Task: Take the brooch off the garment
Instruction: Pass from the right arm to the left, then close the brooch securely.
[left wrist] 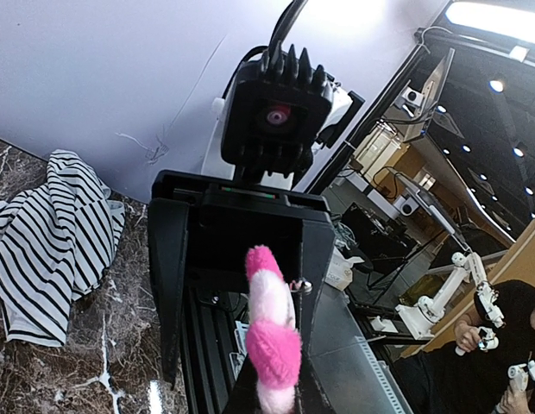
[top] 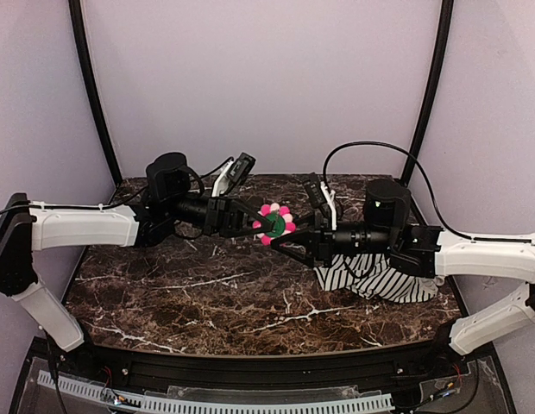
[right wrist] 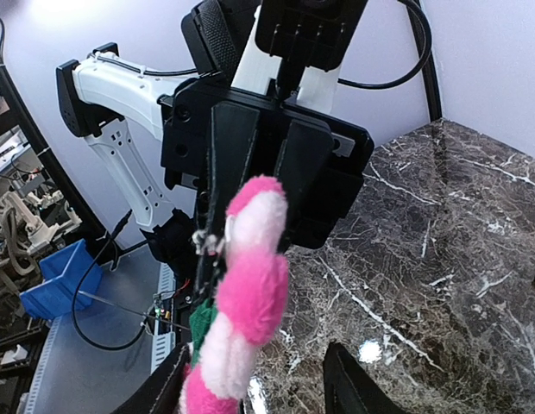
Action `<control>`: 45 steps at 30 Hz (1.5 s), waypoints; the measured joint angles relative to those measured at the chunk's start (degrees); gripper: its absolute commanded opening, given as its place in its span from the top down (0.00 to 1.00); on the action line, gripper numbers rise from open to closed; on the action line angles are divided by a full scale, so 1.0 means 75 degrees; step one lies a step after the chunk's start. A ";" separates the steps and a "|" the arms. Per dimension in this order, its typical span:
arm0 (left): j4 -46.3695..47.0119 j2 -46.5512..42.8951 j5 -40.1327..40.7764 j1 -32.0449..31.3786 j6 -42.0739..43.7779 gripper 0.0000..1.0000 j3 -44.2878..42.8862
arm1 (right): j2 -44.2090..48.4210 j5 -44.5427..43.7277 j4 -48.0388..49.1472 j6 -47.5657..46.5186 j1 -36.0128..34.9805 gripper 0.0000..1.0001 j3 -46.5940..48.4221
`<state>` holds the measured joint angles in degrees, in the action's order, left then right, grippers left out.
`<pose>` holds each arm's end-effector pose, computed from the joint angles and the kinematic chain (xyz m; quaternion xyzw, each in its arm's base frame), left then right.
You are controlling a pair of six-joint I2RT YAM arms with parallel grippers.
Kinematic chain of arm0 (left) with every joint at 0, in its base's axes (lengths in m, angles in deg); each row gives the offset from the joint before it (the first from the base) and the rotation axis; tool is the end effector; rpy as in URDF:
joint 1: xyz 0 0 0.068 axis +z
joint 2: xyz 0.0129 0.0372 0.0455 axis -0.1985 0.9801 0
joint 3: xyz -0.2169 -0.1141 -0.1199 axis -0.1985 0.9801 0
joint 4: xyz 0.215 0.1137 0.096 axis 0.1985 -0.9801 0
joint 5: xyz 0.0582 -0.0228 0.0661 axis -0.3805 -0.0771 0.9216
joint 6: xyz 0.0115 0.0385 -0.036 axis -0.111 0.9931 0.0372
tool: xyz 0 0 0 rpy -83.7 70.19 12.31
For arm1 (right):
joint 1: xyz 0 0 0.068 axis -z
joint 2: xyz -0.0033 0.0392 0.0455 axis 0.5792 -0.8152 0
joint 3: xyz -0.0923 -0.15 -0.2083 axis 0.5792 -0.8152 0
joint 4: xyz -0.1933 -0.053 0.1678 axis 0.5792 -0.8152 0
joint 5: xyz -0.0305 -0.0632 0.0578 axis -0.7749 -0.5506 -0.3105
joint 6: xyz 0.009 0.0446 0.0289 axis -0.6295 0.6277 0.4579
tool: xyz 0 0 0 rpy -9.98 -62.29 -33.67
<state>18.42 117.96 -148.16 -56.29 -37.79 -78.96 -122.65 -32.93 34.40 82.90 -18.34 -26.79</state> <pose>0.2298 -0.2736 0.3088 0.4306 0.5531 -0.6728 0.2368 0.1546 0.2390 0.3008 -0.3738 0.6431 0.5268 0.4113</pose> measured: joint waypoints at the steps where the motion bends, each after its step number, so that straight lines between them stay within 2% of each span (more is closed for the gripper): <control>1: 0.0035 0.0012 -0.0006 0.0000 -0.0006 0.99 0.0003 | -0.0023 0.0003 0.0003 0.0009 -0.0012 0.54 0.0017; 5: 0.0076 0.0035 -0.0041 0.0000 -0.0032 0.99 0.0038 | -0.0096 0.0058 0.0052 0.0082 -0.0041 0.58 0.0029; 11: 0.0114 0.0117 -0.0131 0.0000 -0.0044 0.99 0.0047 | -0.0119 0.0146 0.0306 0.0254 -0.0052 0.53 0.0029; 16: 0.0204 0.0213 -0.0213 0.0000 -0.0093 0.99 0.0055 | -0.0178 0.0300 0.0659 0.0428 -0.0052 0.54 0.0029; 21: 0.0251 0.0236 -0.0254 -0.0009 -0.0122 0.99 0.0082 | -0.0326 0.0393 0.0886 0.0571 -0.0052 0.65 0.0029; 28: 0.0306 0.0242 -0.0350 -0.0050 -0.0125 0.99 0.0082 | -0.0423 0.0490 0.1084 0.0819 -0.0058 0.75 0.0029; 45: 0.0323 0.0245 -0.0688 -0.0082 -0.0085 0.99 0.0085 | -0.0682 0.1227 0.1510 0.1346 -0.0003 0.73 0.0029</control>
<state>20.85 119.79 -153.32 -56.90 -38.43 -78.32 -127.77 -23.73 45.72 93.00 -18.36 -26.58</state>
